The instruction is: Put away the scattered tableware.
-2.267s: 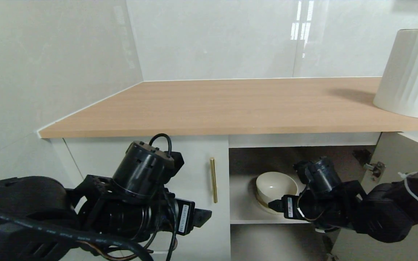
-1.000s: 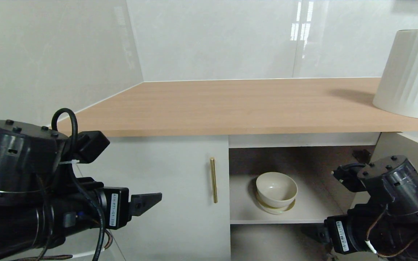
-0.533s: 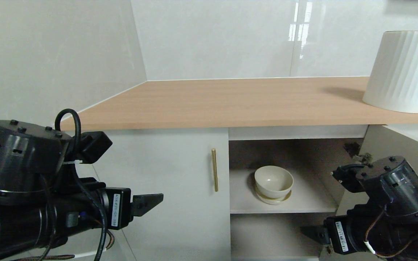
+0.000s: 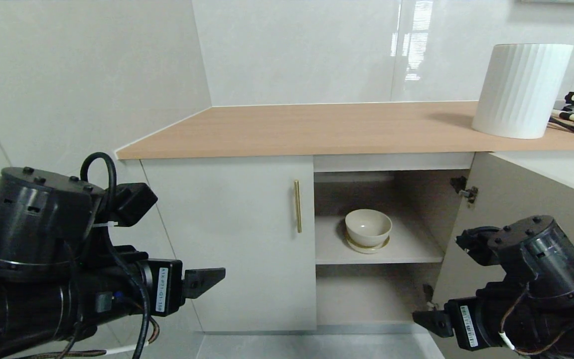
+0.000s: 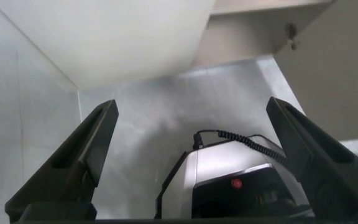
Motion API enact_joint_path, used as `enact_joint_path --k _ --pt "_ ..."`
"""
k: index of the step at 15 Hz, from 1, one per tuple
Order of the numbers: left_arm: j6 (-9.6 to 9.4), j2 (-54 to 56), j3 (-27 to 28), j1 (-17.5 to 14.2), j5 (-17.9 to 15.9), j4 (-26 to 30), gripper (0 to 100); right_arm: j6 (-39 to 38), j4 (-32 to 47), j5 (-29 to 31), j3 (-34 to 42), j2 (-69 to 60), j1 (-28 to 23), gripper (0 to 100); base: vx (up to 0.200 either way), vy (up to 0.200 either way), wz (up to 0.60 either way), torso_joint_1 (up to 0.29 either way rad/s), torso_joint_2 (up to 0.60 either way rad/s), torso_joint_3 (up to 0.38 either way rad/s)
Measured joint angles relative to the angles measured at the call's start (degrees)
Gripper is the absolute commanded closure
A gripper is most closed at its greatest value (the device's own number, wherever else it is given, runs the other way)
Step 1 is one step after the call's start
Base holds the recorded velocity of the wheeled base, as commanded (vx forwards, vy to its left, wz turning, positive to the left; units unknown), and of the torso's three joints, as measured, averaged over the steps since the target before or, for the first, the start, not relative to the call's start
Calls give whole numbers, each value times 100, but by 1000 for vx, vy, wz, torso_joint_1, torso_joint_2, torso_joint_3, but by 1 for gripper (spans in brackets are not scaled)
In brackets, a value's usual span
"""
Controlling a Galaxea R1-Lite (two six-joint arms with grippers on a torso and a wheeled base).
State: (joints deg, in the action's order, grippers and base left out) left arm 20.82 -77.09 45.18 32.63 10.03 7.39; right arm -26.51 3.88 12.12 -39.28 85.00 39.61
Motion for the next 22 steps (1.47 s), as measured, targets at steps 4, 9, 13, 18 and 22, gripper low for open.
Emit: enact_joint_path --k 4,9,13,18,22 --pt "0 -9 -1 16 1 -2 0 -30 -2 2 0 2 0 0 -200 0 0 2 1 4" --pt "0 -13 -9 27 4 7 0 -39 -2 0 0 2 2 0 -200 0 0 0 0 2" --pt "-2 -13 -20 71 6 9 0 -37 0 0 0 2 0 0 -150 0 0 2 -1 -2" --pt "-11 -13 -28 72 11 9 0 -39 -2 2 0 -6 0 0 0 0 0 0 0 0" --pt "-9 -16 -28 74 12 9 0 -39 -5 6 -11 -33 0 0 0 0 0 0 0 0"
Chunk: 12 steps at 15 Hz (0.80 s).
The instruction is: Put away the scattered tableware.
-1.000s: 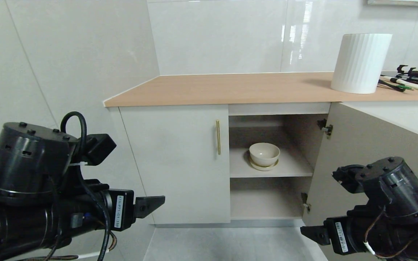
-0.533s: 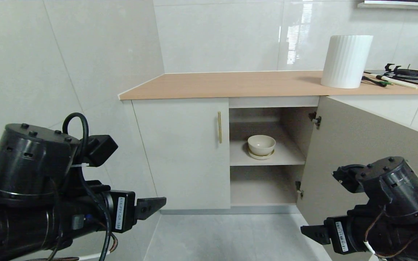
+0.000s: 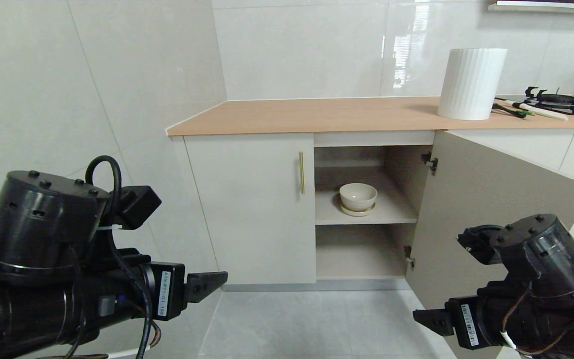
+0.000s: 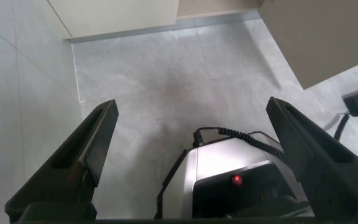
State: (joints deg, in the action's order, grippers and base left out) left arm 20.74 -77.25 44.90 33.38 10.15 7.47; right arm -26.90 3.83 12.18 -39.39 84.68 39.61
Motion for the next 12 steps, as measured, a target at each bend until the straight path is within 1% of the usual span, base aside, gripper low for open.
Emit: enact_joint_path --k 7,12 --pt "0 0 2 2 2 0 0 2 5 5 2 -9 0 0 0 0 0 0 0 0" --pt "-10 0 0 -4 16 5 0 2 0 2 2 -9 0 0 0 -200 0 5 5 1"
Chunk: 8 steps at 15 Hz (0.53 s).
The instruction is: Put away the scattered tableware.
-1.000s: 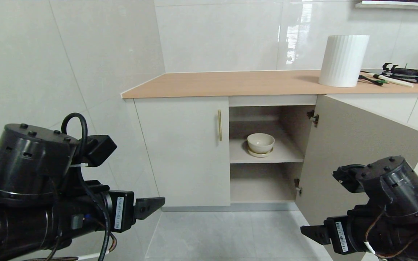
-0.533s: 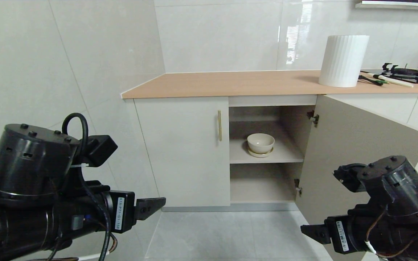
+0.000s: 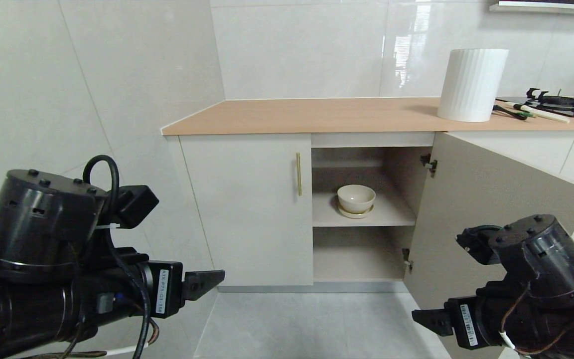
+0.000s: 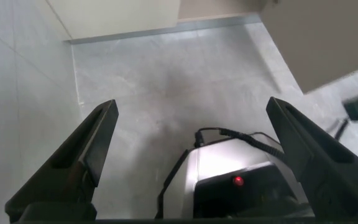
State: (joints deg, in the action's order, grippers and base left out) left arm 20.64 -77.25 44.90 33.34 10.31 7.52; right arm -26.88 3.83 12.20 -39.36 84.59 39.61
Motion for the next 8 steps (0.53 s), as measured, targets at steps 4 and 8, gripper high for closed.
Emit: enact_joint_path --k 4,8 --pt "0 -4 2 1 -2 -6 0 1 9 -6 9 -2 0 0 0 -200 0 5 0 4" --pt "0 -9 0 1 -6 -5 0 22 52 -44 17 -55 2 0 0 -200 0 4 -1 0"
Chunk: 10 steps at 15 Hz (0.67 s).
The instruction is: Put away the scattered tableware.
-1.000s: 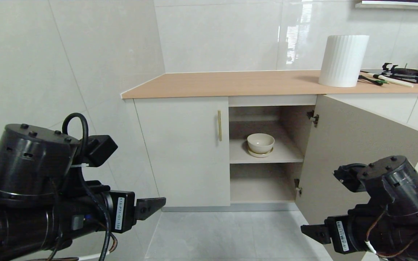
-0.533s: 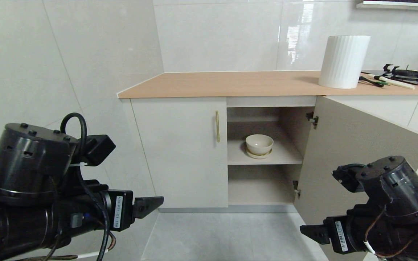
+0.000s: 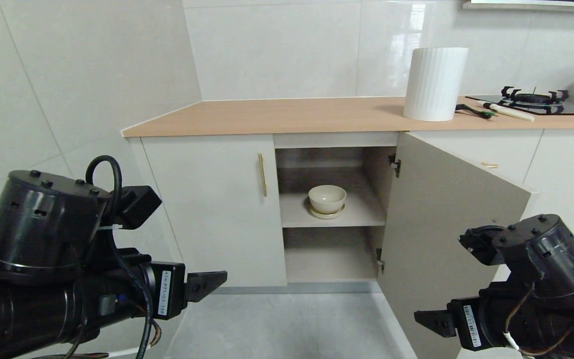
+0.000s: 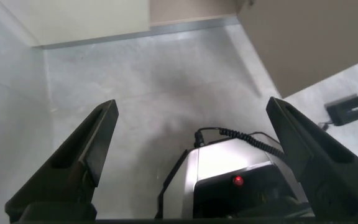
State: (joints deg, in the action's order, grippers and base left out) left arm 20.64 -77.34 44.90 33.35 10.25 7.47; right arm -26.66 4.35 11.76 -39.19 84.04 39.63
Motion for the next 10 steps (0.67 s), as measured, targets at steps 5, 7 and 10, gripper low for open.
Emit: enact_joint_path --k 5,7,10 --pt "0 -17 -4 2 0 -4 0 50 798 -200 -68 -119 9 0 0 -200 0 0 0 3" --pt "-6 -22 -33 2 -2 0 0 56 1385 -380 -256 -124 6 0 0 -100 0 1 1 -1" --pt "-22 -20 -55 7 -5 -9 0 69 1425 -334 -341 -119 -127 0 0 0 0 0 0 0"
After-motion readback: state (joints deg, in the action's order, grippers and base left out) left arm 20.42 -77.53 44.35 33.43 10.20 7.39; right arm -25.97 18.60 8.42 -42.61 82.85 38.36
